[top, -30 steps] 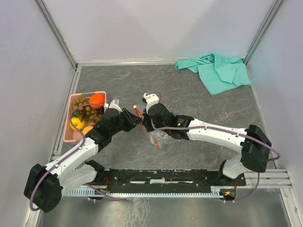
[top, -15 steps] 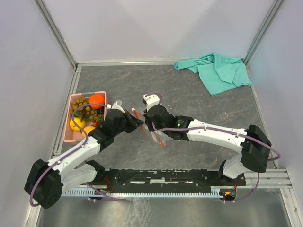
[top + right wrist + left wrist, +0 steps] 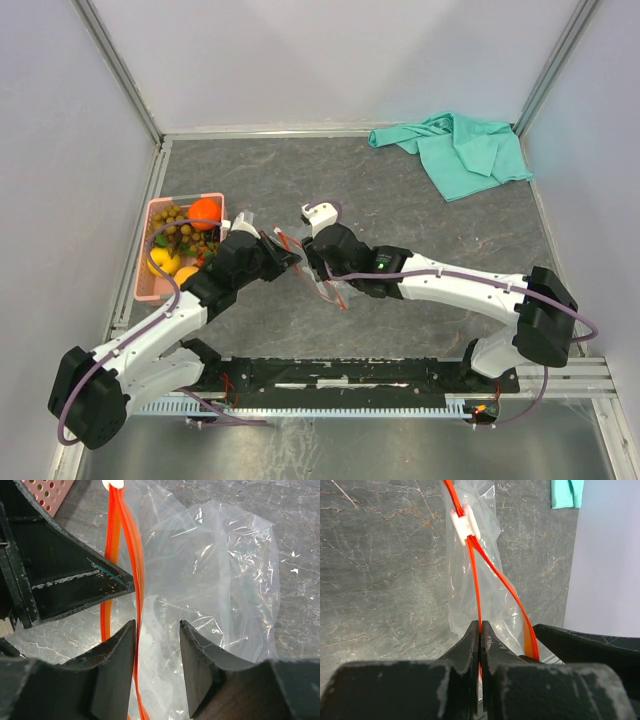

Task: Place the food in the zip-top bag and seal the zipper
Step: Open the zipper of the food storage bag.

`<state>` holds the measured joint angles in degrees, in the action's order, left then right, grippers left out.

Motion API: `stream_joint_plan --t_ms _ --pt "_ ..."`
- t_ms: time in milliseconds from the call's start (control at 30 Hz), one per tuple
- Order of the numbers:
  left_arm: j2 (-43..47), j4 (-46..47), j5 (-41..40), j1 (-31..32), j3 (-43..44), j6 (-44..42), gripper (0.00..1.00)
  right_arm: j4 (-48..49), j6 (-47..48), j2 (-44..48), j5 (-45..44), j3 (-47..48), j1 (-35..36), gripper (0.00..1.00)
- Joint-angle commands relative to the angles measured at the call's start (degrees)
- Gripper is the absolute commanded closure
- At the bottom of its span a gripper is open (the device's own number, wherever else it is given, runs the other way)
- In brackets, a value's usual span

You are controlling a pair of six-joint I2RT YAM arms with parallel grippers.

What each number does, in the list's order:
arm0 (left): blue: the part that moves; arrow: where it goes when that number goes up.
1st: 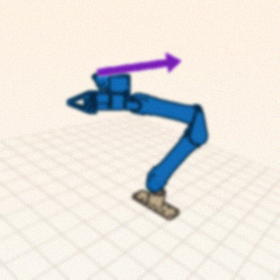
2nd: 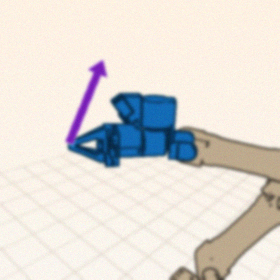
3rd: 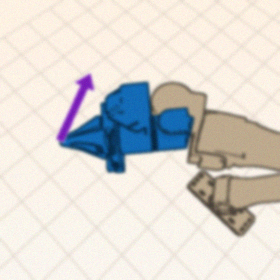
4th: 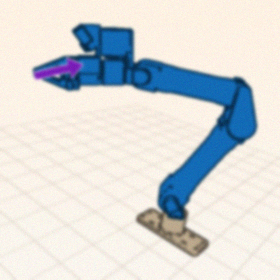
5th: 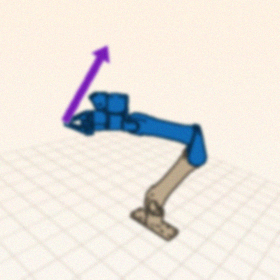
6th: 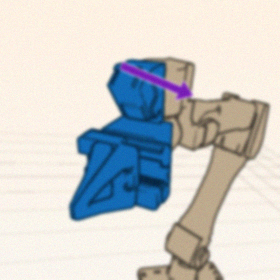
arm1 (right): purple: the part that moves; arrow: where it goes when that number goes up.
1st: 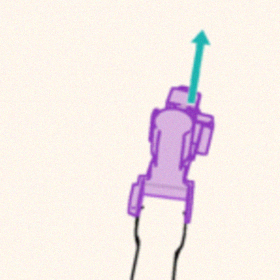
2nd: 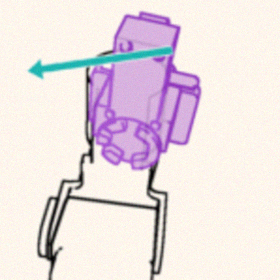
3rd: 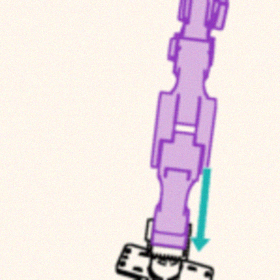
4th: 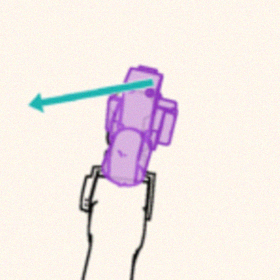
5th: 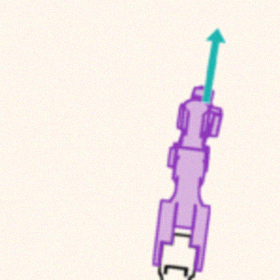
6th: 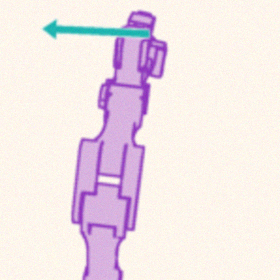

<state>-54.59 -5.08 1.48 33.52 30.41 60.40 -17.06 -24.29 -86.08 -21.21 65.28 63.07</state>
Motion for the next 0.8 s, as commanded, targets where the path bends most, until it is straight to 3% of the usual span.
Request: stream_joint_plan --t_ms 0,133,467,600,767 --pt "-0.17 -0.49 -1.4 0.28 3.45 -2.4 0.97 1.74 1.31 0.2 0.95 -0.02 0.9 0.52" --pt "-1.05 -3.07 -1.42 0.45 5.78 -3.66 0.97 1.33 0.77 0.27 -2.54 -0.9 1.03 0.57" --pt "2.27 -13.13 -3.14 0.5 9.06 -7.57 0.97 -4.67 7.36 4.87 -23.05 2.78 1.09 0.91" --pt "2.45 -19.02 -3.38 0.5 12.0 -10.71 0.97 -4.8 11.4 7.72 -30.5 3.36 1.01 0.94" --pt "2.82 -23.96 -5.25 0.52 14.76 -13.41 0.97 -5.55 12.92 10.16 -32.26 3.99 1.01 0.95"
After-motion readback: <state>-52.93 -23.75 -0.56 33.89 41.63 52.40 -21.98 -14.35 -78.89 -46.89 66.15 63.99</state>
